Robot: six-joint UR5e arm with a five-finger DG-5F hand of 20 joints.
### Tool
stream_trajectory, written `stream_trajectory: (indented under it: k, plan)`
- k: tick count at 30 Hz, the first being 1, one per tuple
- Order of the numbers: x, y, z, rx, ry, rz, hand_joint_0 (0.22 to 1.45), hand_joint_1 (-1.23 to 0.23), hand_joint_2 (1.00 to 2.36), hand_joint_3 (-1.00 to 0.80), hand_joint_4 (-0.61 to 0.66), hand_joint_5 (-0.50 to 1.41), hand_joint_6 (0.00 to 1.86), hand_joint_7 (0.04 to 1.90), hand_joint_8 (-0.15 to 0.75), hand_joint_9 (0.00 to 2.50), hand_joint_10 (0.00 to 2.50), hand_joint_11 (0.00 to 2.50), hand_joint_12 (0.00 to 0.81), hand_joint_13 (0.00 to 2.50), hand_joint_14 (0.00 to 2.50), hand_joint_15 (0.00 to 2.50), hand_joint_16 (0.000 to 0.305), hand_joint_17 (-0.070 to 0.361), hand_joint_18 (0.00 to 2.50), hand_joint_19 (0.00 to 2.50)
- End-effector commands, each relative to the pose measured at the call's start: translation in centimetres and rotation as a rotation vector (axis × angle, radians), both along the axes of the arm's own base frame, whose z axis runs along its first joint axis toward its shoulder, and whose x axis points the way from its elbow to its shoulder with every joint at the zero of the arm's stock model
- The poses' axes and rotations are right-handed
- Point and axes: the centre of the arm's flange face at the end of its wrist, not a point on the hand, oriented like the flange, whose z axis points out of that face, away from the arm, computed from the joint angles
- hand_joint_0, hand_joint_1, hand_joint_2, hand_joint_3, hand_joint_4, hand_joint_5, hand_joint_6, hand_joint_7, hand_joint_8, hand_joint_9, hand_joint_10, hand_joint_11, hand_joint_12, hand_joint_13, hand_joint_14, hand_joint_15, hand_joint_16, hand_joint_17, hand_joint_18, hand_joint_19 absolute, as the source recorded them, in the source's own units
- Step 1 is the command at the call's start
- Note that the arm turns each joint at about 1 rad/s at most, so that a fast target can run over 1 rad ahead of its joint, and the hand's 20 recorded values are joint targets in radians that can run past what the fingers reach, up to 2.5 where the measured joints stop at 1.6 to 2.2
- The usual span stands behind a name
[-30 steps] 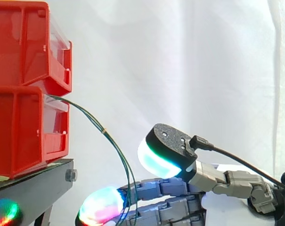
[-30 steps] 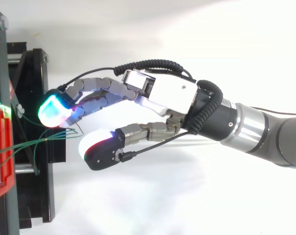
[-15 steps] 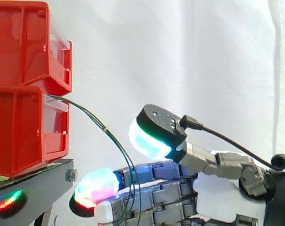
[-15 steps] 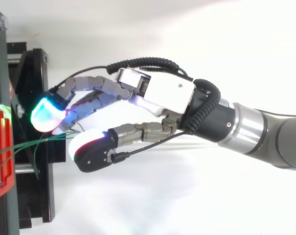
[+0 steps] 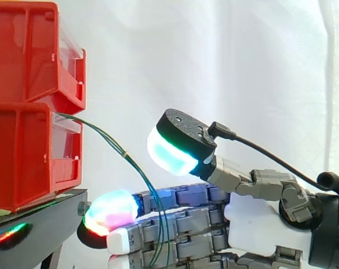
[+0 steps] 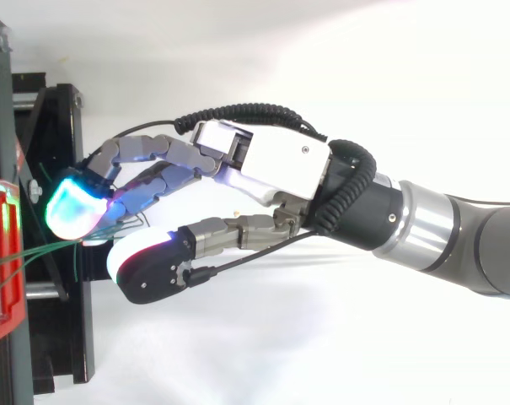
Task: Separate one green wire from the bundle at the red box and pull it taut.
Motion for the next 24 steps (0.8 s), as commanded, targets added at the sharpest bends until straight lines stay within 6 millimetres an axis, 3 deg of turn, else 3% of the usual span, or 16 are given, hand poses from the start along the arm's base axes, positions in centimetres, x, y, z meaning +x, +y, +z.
stream_trajectory:
  k: [1,8,16,24]
  plan:
    - [0.0,0.0,0.0,0.005,-0.002,0.001,0.56,-0.54,1.0,-0.46,0.28,-0.1,0.5,0.96,0.246,0.86,0.01,0.3,0.318,0.74,0.02,0.43,0.053,0.12,0.52,0.57]
    - [-0.2,0.5,1.2,0.013,0.001,0.008,0.56,-0.54,1.0,-0.46,0.26,-0.09,0.5,0.99,0.248,0.88,0.01,0.32,0.319,0.75,0.02,0.44,0.053,0.119,0.53,0.57]
    - [-1.1,1.7,0.2,0.016,0.102,0.03,0.57,-0.54,1.0,-0.46,0.24,-0.09,0.5,1.03,0.245,0.88,0.01,0.31,0.318,0.75,0.02,0.45,0.053,0.119,0.54,0.57]
    - [-1.3,2.7,1.3,0.029,0.098,0.041,0.57,-0.54,1.0,-0.46,0.23,-0.08,0.5,1.05,0.246,0.89,0.01,0.32,0.317,0.76,0.02,0.45,0.053,0.119,0.54,0.57]
